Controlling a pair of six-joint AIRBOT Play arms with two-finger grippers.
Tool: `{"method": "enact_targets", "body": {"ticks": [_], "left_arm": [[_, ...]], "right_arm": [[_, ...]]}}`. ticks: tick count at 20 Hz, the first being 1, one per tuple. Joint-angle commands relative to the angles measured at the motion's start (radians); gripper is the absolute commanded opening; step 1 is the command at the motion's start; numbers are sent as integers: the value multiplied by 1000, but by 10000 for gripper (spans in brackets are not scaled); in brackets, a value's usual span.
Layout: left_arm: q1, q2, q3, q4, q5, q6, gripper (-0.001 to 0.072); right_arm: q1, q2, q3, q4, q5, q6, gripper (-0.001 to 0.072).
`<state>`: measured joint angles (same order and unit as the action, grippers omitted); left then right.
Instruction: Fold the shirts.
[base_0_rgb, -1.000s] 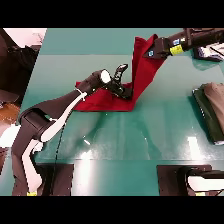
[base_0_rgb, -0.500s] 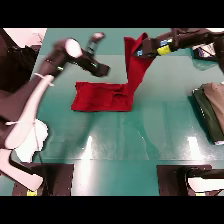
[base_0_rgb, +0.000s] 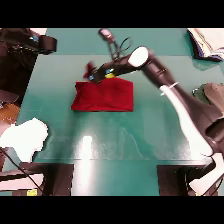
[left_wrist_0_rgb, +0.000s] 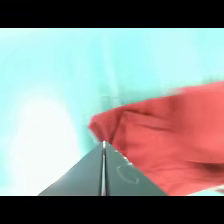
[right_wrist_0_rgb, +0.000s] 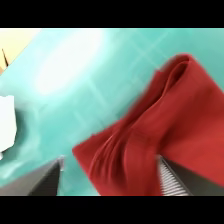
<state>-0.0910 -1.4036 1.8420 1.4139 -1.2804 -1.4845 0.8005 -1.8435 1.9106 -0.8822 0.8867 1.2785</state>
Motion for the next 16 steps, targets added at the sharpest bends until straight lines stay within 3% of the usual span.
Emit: {"method": "enact_targets", "body": {"ticks": [1,6,9,16], "left_arm": [[27,34,1,27,-53,0,25],[27,33,0,18,-73,0,25],[27,33,-3,8,-70,0,25],[27,32,-3,-34,-44,0,25]], "right_arm": [[54,-48,24,-28,-119,-23,709],[-114,77,-73,-260,199,53,696],[-272,162,-289,-256,255,109,695],[-555,206,-676,153,157,122,696]]}}
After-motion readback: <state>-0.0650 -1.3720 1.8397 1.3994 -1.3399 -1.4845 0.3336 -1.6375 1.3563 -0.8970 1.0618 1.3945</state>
